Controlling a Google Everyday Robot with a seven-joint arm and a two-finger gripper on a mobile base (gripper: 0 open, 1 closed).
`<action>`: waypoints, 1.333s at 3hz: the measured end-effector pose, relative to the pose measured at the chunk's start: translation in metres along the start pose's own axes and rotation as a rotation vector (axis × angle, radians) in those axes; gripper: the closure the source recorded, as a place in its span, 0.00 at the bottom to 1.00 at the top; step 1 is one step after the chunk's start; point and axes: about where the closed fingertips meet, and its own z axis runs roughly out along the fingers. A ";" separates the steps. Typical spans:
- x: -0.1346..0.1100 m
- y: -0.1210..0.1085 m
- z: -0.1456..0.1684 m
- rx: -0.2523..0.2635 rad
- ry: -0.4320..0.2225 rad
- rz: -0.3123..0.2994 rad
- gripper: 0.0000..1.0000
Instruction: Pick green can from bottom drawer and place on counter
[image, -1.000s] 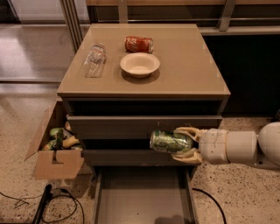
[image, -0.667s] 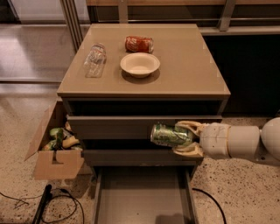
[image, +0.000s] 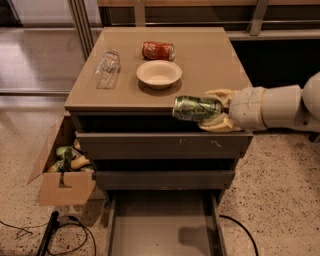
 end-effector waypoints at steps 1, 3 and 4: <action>0.004 -0.053 -0.013 -0.053 0.110 0.012 1.00; 0.026 -0.143 -0.010 -0.170 0.180 0.095 1.00; 0.028 -0.140 -0.003 -0.179 0.178 0.100 1.00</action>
Offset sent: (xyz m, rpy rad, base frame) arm 0.1522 -0.0551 0.1433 -0.1907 0.1777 -0.0716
